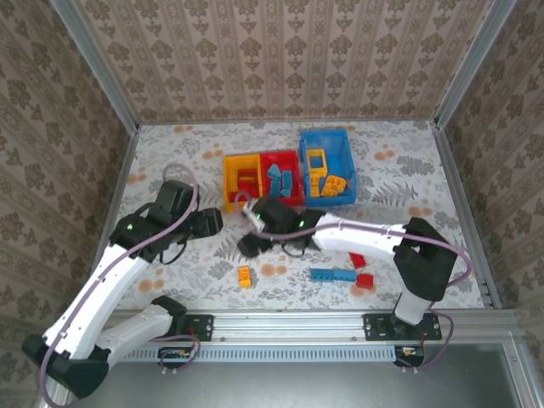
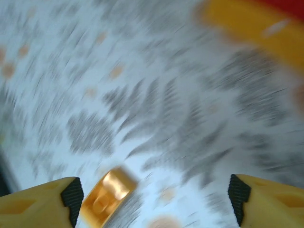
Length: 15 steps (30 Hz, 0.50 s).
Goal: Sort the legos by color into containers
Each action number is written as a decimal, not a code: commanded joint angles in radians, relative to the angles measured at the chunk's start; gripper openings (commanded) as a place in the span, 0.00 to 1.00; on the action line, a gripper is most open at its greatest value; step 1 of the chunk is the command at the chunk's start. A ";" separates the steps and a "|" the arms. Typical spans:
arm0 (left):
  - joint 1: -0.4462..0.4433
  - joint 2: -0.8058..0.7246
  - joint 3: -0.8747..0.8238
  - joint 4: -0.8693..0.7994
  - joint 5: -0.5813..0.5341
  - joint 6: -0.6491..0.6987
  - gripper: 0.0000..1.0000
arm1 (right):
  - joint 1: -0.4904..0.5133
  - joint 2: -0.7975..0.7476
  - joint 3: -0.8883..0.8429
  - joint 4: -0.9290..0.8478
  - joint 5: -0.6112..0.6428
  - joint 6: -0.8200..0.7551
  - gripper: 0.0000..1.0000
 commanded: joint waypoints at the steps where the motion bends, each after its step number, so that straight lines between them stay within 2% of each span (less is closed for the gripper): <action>1: 0.009 -0.079 -0.039 -0.115 -0.003 -0.040 0.69 | 0.091 -0.025 -0.040 0.027 -0.023 -0.029 0.87; 4: 0.010 -0.135 -0.054 -0.147 0.013 -0.021 0.69 | 0.151 0.037 -0.019 -0.015 0.018 0.047 0.90; 8: 0.010 -0.171 -0.049 -0.168 0.050 0.004 0.69 | 0.178 0.113 0.034 -0.037 0.089 0.156 0.95; 15: 0.010 -0.222 -0.048 -0.185 0.121 0.040 0.70 | 0.184 0.244 0.144 -0.142 0.181 0.303 0.90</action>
